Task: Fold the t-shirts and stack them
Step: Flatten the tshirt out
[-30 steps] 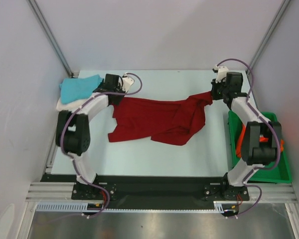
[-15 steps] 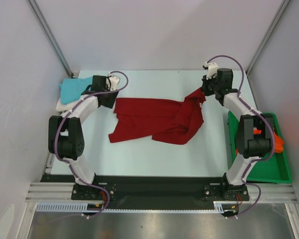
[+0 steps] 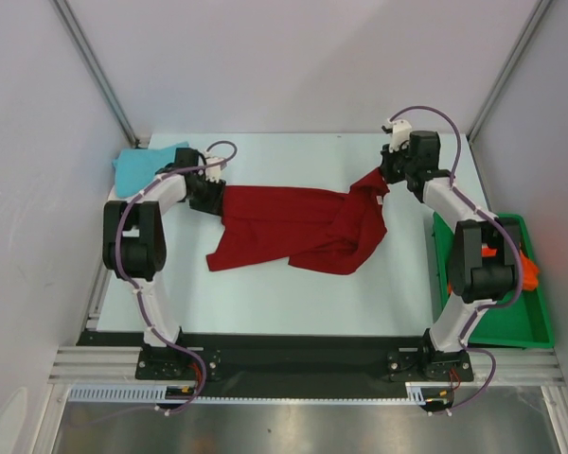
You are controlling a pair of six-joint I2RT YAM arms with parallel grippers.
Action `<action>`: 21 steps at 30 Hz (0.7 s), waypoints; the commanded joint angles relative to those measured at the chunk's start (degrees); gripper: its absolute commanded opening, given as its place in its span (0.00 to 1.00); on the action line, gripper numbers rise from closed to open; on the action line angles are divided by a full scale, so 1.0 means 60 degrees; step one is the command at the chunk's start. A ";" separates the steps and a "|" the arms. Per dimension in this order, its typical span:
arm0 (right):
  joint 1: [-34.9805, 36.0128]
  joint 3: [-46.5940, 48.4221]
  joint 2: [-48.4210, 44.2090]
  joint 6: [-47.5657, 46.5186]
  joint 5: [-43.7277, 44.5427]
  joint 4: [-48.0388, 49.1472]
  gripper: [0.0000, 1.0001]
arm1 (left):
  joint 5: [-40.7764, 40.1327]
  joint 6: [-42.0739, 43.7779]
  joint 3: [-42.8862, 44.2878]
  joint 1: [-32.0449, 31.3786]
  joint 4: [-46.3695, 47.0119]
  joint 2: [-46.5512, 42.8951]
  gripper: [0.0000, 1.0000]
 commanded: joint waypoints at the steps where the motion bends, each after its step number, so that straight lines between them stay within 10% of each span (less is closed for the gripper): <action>1: 0.0152 -0.0093 -0.0574 -0.0198 0.0134 0.0269 0.00 | 0.0682 -0.0315 0.0545 0.0277 -0.0088 -0.0005 0.48; 21: 0.0299 -0.0136 -0.0501 -0.0301 0.0295 0.0372 0.00 | 0.1165 -0.0301 0.0794 0.0292 -0.0234 0.0347 0.36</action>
